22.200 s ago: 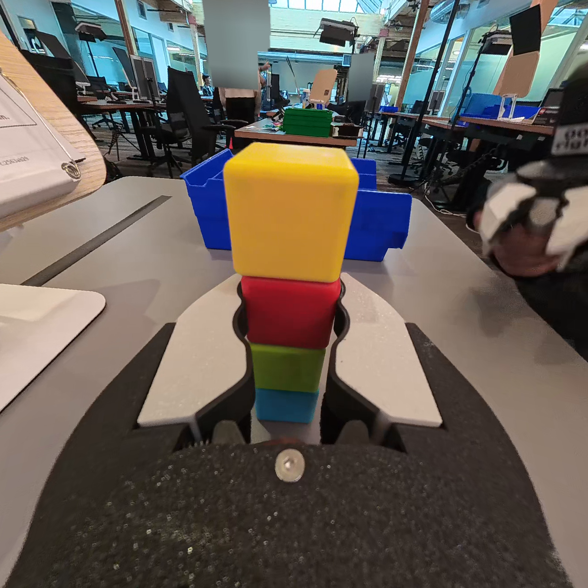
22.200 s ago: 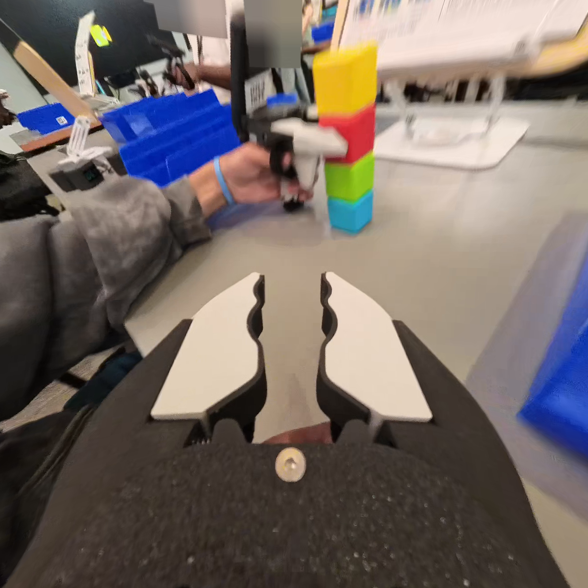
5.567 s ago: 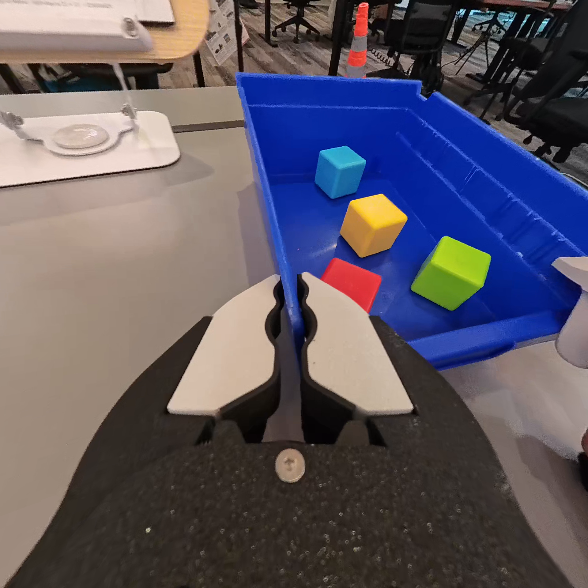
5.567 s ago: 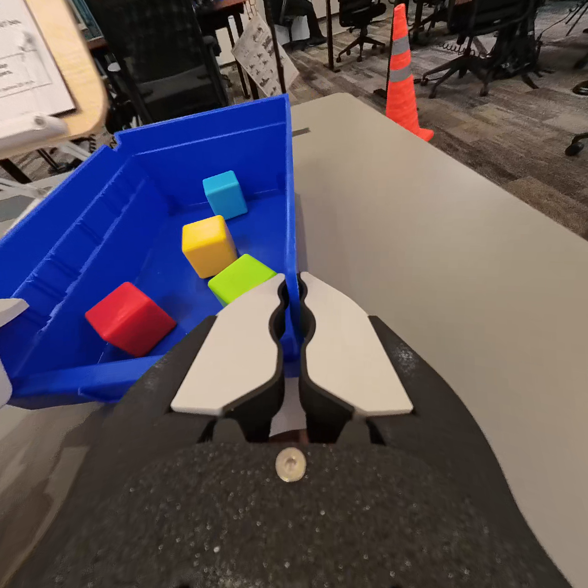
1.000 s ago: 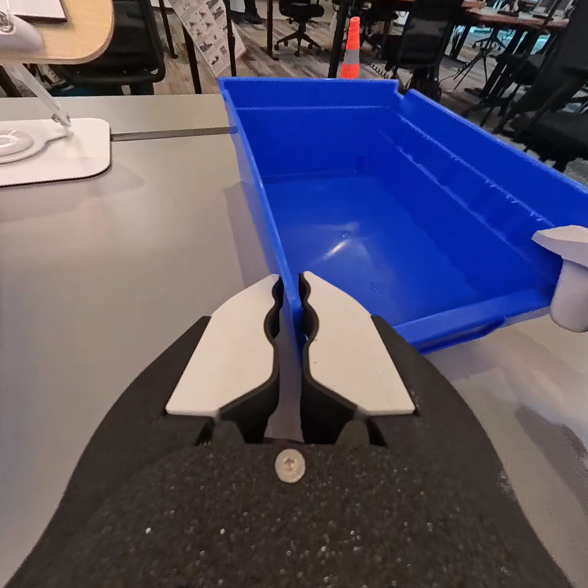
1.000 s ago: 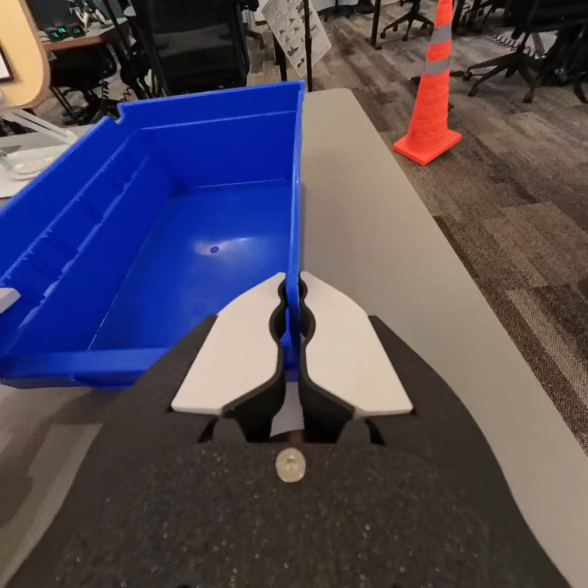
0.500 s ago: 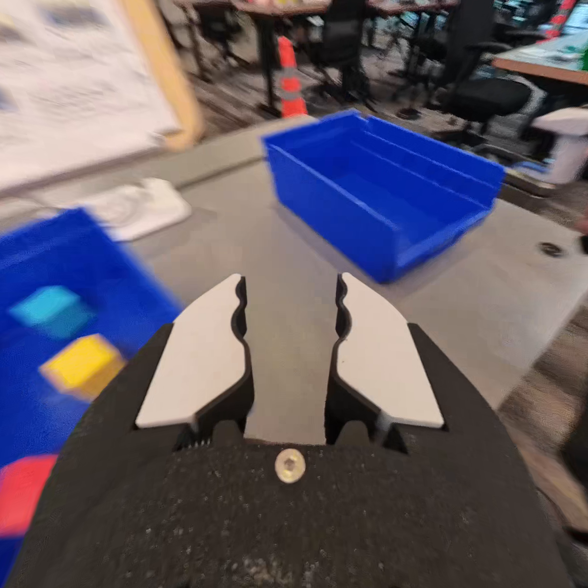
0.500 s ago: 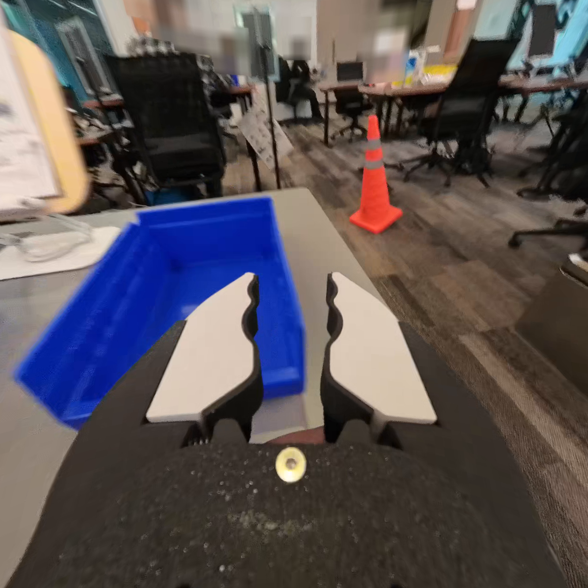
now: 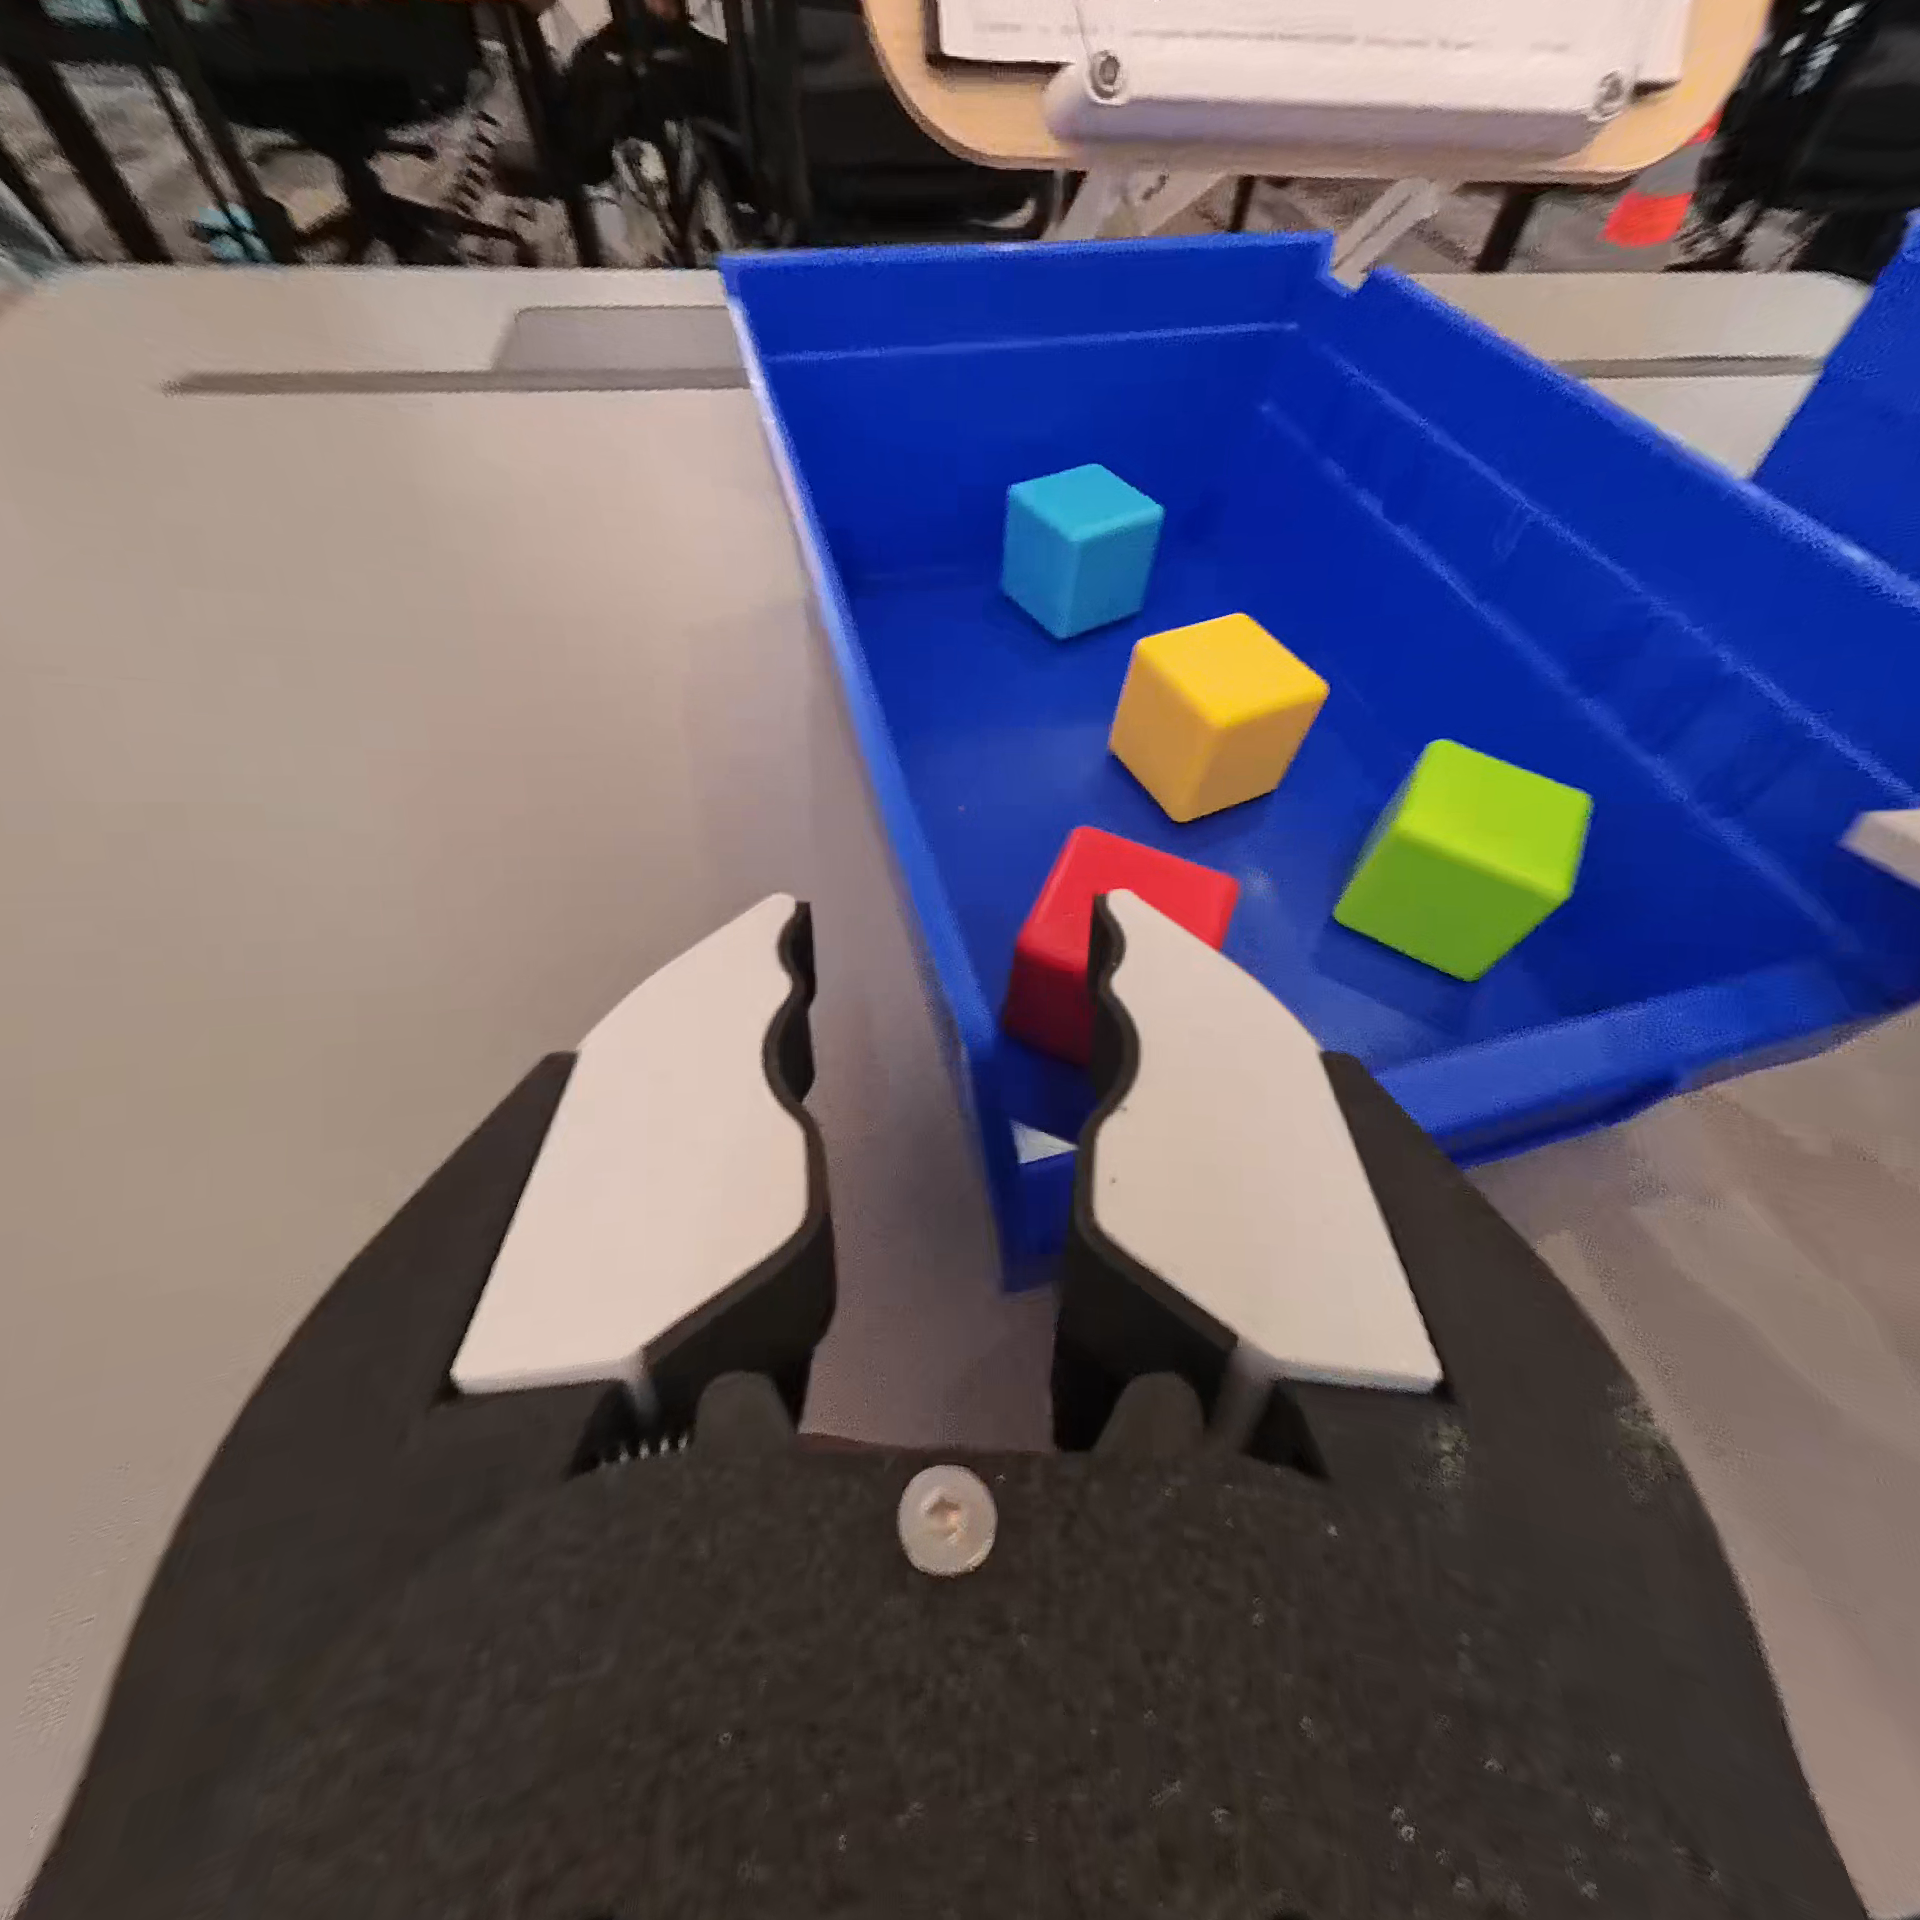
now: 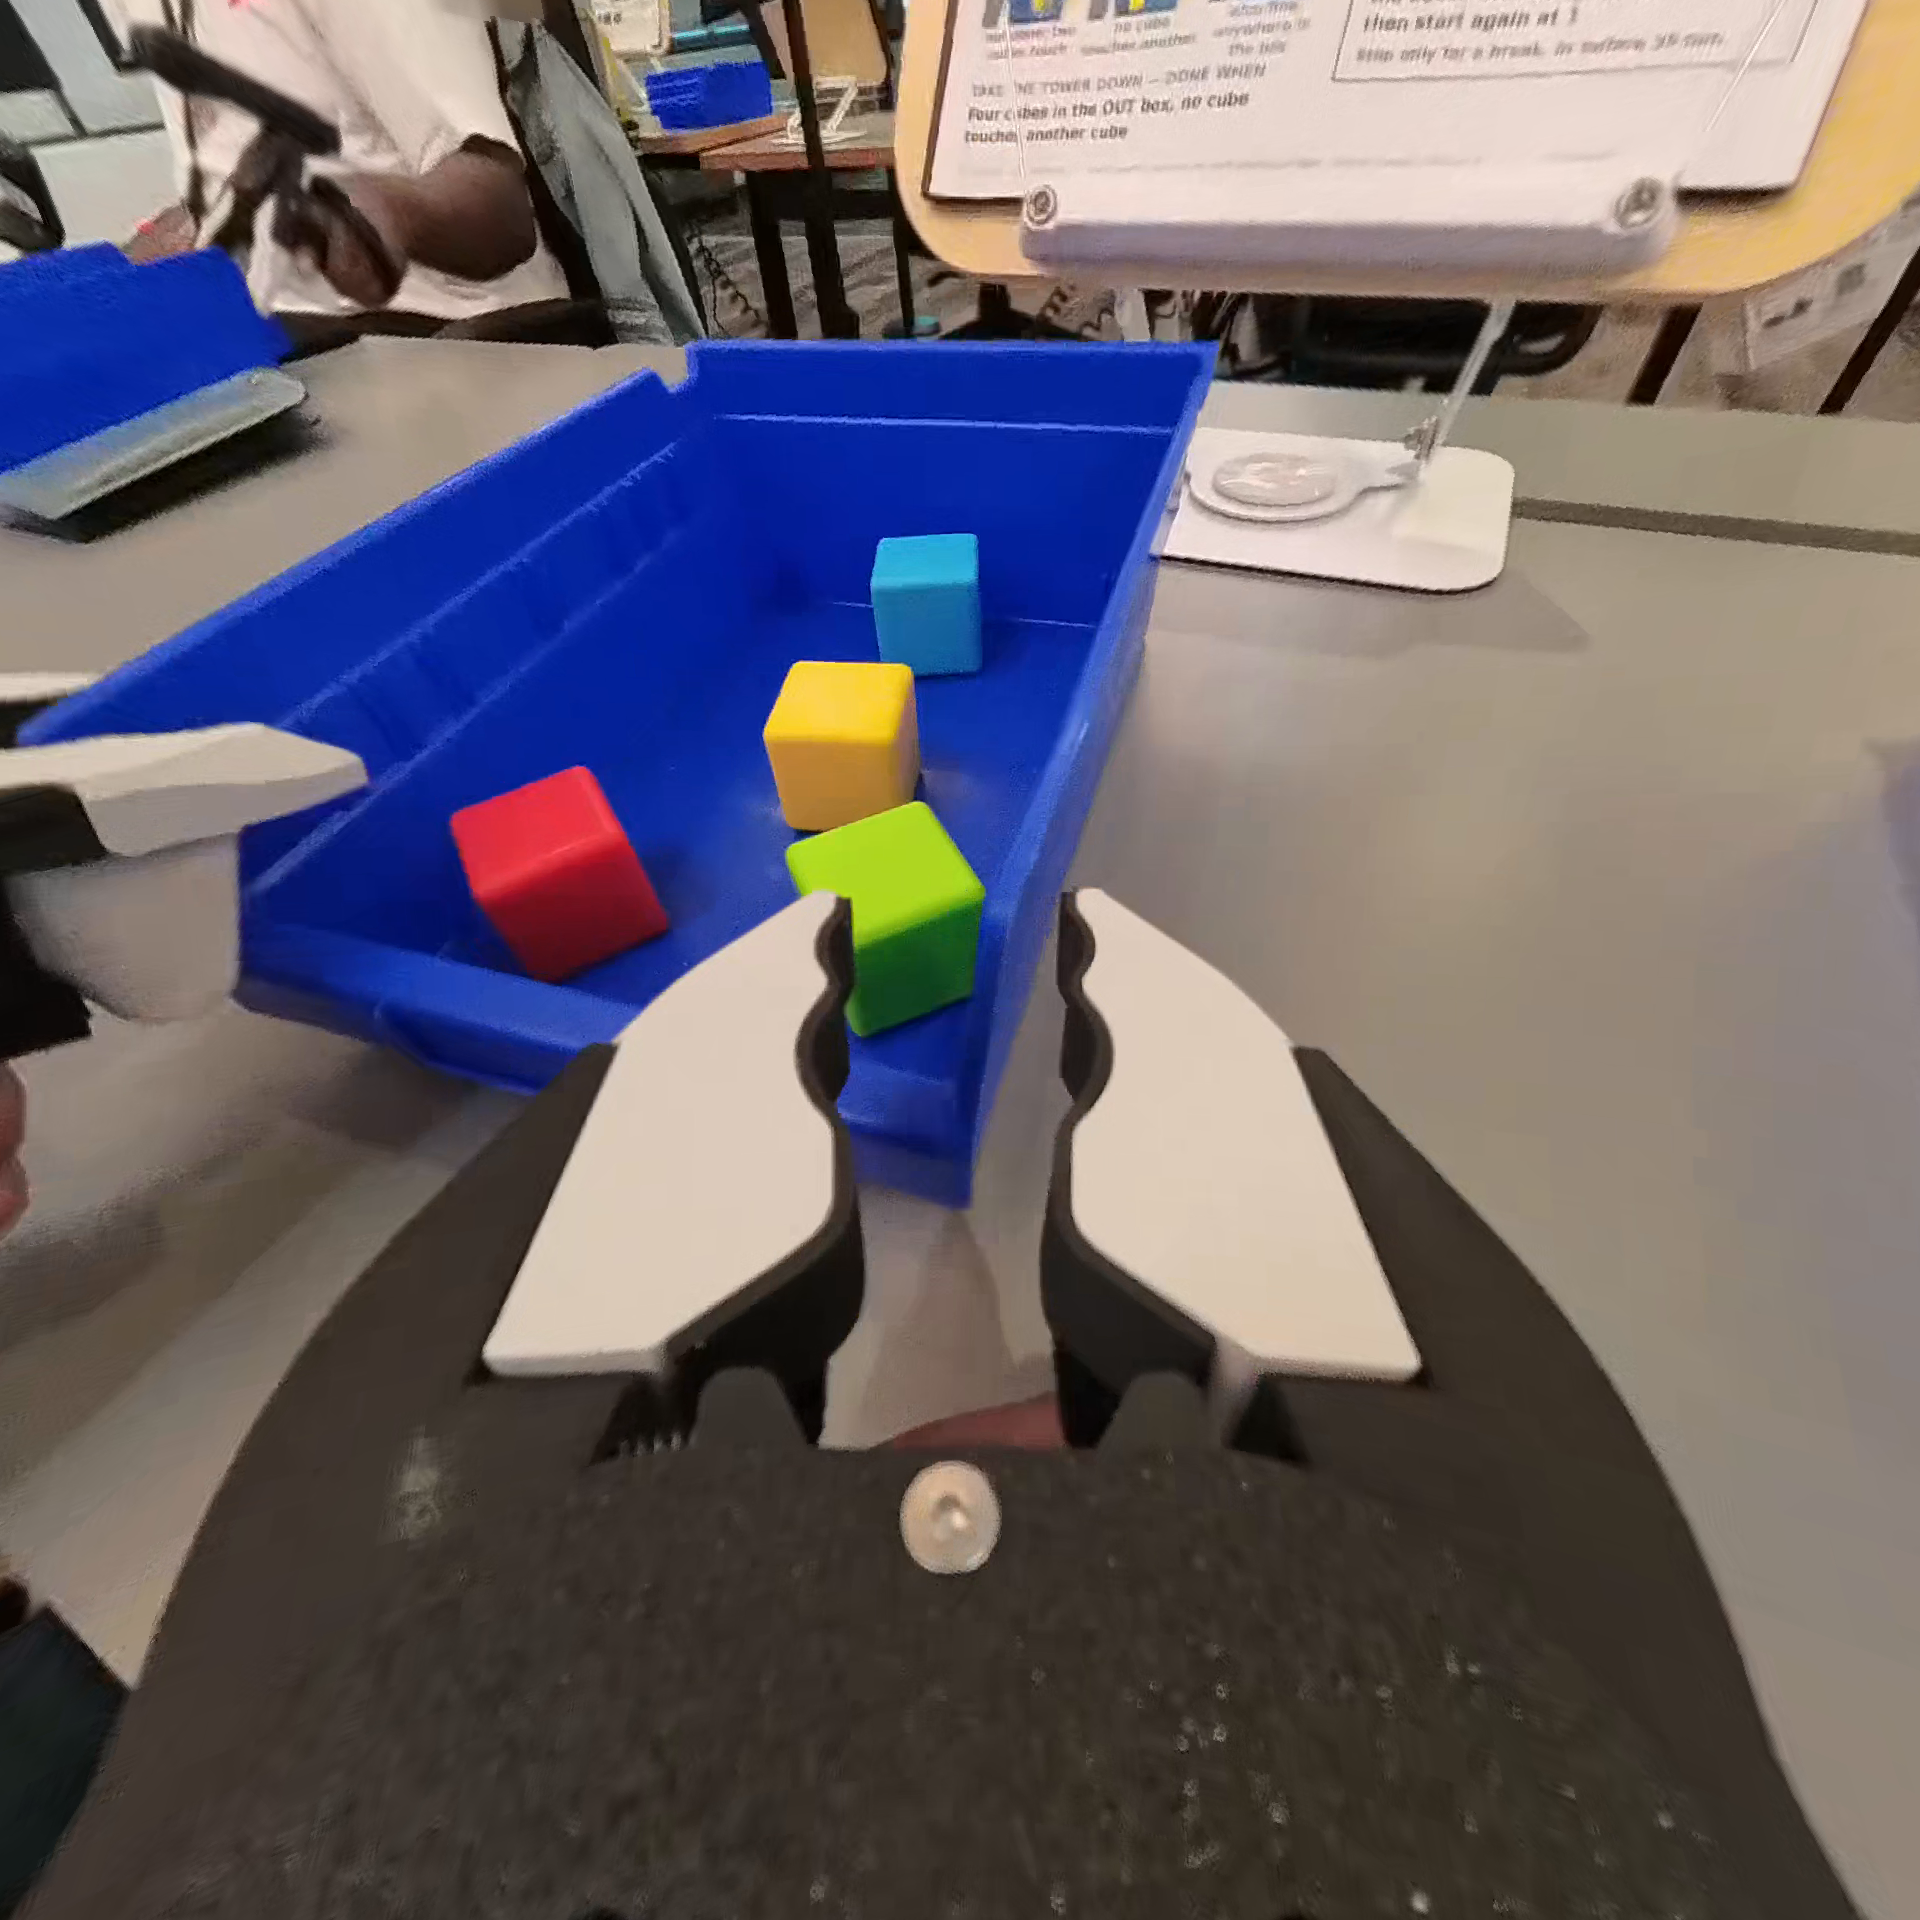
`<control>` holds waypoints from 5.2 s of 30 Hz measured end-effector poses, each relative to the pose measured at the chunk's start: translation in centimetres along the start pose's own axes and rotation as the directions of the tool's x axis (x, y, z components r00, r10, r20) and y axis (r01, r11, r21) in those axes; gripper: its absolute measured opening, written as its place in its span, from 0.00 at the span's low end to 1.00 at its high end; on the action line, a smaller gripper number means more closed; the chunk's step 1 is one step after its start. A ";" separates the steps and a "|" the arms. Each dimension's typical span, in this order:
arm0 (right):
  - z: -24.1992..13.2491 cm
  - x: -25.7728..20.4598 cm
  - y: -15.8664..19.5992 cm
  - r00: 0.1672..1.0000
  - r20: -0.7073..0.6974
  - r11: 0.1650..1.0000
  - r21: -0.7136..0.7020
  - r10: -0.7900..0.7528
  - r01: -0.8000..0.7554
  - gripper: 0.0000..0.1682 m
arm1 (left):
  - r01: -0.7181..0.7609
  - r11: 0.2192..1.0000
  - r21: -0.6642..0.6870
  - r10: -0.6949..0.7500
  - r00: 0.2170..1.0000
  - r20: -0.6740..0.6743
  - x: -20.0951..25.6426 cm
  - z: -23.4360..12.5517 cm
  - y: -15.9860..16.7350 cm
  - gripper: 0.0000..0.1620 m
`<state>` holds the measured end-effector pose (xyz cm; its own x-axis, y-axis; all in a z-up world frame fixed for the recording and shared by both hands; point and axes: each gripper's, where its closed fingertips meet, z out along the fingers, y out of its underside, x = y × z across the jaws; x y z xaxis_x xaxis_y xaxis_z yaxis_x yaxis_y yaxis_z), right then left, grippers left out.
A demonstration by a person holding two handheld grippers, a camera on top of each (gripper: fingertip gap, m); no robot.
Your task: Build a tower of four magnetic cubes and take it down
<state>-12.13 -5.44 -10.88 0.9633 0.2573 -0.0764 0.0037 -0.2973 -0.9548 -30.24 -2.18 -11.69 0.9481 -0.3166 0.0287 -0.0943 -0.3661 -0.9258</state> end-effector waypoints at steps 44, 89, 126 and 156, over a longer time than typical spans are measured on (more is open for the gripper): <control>13.3 -20.9 -1.2 0.982 -0.147 0.993 -0.003 0.115 -0.116 0.05 | 0.125 0.992 -0.004 -0.123 0.983 0.137 -25.5 -0.3 -0.9 0.03; -10.8 5.6 4.6 0.964 0.256 0.997 0.024 0.067 -0.076 0.27 | 0.001 0.995 0.098 0.035 0.930 -0.365 3.4 -7.0 2.7 0.33; -10.7 5.7 4.7 0.941 0.299 0.987 -0.014 0.160 -0.163 0.26 | -0.687 0.454 -0.567 0.367 0.724 -0.584 -10.3 4.9 2.3 0.37; -10.5 5.7 4.7 0.942 0.294 0.987 -0.024 0.160 -0.160 0.23 | -0.961 0.242 -0.136 0.509 0.245 -0.825 10.4 8.2 -7.0 0.30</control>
<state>-3.77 -15.03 -12.79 0.8292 0.4655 -0.3094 -0.1444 -0.3563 -0.9232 -17.25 4.26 -8.03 -0.0665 -0.9860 -0.1528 -0.9750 0.0968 -0.1999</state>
